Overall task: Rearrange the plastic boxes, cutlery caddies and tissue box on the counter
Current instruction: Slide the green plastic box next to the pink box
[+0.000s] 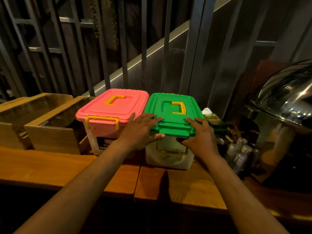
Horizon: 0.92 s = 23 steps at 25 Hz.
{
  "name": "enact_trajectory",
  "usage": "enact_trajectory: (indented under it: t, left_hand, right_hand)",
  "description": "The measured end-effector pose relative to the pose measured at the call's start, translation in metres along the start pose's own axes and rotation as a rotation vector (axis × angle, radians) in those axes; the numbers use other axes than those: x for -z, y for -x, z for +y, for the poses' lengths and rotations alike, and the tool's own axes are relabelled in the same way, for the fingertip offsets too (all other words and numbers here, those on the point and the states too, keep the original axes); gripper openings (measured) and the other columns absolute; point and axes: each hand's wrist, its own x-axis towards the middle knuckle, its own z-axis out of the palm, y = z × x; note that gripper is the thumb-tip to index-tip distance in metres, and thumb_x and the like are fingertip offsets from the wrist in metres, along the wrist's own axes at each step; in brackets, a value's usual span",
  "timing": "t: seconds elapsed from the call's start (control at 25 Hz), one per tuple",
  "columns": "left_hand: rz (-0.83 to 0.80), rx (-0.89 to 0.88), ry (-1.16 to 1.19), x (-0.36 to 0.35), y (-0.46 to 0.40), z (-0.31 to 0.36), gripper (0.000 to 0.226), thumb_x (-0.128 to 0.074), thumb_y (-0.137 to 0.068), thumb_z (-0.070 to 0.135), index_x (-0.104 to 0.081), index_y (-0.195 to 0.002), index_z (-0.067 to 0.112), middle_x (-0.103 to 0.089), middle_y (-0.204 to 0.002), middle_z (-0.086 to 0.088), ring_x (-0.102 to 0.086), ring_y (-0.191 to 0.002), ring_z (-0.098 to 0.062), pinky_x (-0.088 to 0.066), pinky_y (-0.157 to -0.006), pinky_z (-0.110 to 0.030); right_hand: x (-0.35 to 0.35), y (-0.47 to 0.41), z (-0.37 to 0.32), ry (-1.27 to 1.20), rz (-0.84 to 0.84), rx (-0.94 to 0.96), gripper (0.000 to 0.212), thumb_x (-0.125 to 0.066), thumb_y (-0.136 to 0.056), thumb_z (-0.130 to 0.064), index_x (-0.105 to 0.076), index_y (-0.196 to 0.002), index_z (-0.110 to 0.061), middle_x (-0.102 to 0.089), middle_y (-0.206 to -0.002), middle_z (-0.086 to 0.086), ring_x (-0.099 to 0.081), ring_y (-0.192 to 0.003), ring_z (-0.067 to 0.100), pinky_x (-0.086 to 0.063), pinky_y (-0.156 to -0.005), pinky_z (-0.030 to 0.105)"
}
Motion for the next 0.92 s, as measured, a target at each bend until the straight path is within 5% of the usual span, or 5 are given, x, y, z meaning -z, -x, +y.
enact_trajectory:
  t: [0.16,0.56,0.92]
  left_hand:
    - [-0.043,0.009,-0.017,0.001,-0.016,-0.006,0.072,-0.043,-0.086,0.068,-0.026,-0.149,0.038,-0.028,-0.158,0.002,-0.02,-0.146,-0.02,-0.002,-0.116,-0.055]
    - [0.07,0.003,-0.111,-0.017,-0.034,-0.013,0.078,-0.024,-0.08,0.077,-0.031,-0.146,0.038,-0.038,-0.153,0.003,-0.031,-0.141,-0.019,-0.022,-0.111,-0.052]
    - [0.058,0.009,-0.078,-0.014,-0.03,-0.01,0.085,-0.013,-0.074,0.079,-0.029,-0.147,0.037,-0.036,-0.154,0.002,-0.029,-0.142,-0.02,-0.017,-0.112,-0.051]
  right_hand:
    - [-0.006,-0.013,0.001,-0.003,0.002,-0.014,0.082,-0.084,-0.062,-0.038,-0.047,-0.136,-0.035,-0.039,-0.141,0.004,-0.038,-0.126,0.032,-0.042,-0.101,0.05]
    - [-0.016,-0.034,0.011,0.012,-0.01,-0.04,0.083,-0.082,-0.065,-0.047,-0.042,-0.138,-0.038,-0.037,-0.14,0.0,-0.037,-0.128,0.027,-0.044,-0.1,0.049]
    - [-0.012,-0.032,0.007,0.008,-0.041,-0.045,0.082,-0.08,-0.067,-0.046,-0.04,-0.138,-0.039,-0.034,-0.143,0.0,-0.033,-0.13,0.028,-0.041,-0.101,0.049]
